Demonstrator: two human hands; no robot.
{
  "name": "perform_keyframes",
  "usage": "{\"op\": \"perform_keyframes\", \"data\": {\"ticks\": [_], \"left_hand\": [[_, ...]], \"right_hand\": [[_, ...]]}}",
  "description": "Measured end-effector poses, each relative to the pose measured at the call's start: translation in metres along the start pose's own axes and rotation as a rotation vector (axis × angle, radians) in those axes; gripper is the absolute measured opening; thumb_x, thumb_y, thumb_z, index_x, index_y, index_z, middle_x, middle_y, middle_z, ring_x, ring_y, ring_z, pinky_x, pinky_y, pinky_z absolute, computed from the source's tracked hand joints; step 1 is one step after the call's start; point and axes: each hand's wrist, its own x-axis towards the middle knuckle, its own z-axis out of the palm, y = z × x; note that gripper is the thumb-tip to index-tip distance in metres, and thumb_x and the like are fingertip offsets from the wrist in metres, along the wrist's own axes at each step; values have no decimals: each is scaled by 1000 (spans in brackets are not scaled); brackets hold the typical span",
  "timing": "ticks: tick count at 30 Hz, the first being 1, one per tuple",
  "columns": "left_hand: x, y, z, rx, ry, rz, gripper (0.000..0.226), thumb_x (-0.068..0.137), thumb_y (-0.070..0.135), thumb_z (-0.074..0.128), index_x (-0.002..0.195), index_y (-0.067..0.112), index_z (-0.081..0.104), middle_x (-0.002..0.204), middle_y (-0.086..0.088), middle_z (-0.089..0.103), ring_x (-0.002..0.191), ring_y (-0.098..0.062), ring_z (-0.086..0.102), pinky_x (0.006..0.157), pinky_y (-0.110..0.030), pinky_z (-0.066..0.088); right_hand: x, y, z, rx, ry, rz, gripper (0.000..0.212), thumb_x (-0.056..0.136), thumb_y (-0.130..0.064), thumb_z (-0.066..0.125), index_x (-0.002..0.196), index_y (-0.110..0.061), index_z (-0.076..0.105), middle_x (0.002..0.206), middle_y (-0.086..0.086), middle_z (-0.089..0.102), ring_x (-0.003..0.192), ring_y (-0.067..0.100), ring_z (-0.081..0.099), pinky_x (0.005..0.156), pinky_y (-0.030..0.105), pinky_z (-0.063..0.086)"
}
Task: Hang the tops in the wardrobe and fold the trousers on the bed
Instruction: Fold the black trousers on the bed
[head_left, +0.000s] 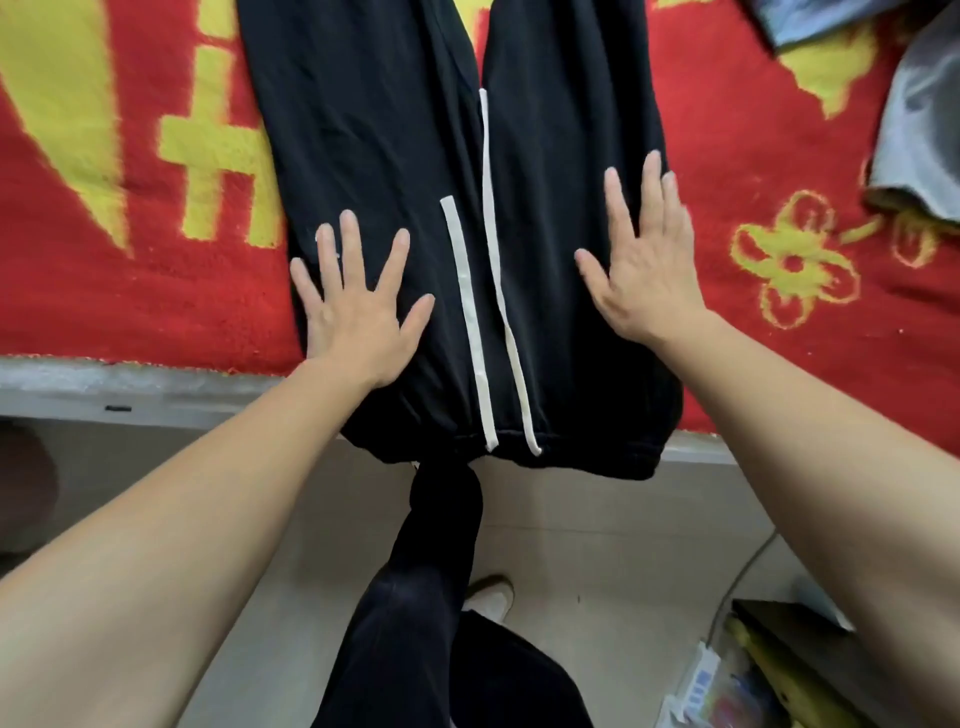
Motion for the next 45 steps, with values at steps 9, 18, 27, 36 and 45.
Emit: {"op": "perform_keyframes", "data": {"ticks": [9, 18, 27, 36, 45], "left_hand": [[20, -10, 11, 20, -301, -54, 77, 77, 87, -6, 131, 49, -45, 149, -11, -46, 139, -37, -39, 111, -66, -12], [8, 26, 3, -26, -227, -190, 77, 94, 64, 24, 153, 36, -16, 159, -16, -26, 143, -36, -32, 111, -69, -5], [-41, 119, 4, -195, -3, -289, 63, 94, 31, 50, 151, 13, 28, 159, -23, 13, 148, -38, 10, 115, -57, 14], [-75, 269, 40, -236, -105, -36, 60, 86, 77, 35, 92, 20, 51, 90, 3, 47, 85, -20, 49, 68, -35, 44], [-60, 292, 35, -430, -271, -268, 25, 76, 34, 63, 76, 14, 48, 78, 4, 43, 74, -22, 51, 59, -32, 34]], "right_hand": [[30, 27, 16, 113, -359, 120, 81, 93, -73, 31, 157, -39, -2, 165, 1, -20, 152, 34, -11, 119, 58, 8], [35, 86, 6, -103, -329, 31, 70, 97, -65, 25, 158, -35, 6, 167, 4, -9, 151, 38, 6, 120, 50, 20], [31, 114, 3, -150, -248, -57, 70, 96, -67, 23, 157, -34, 15, 166, 13, 9, 148, 38, 17, 115, 53, 27], [60, 131, -11, 604, -172, 186, 54, 98, -44, 53, 140, -14, 42, 114, 0, 60, 116, 23, 56, 96, 29, 39], [72, 127, -14, 923, -402, 318, 13, 93, -37, 66, 97, -26, 71, 94, -2, 67, 83, 13, 61, 75, 27, 51]]}}
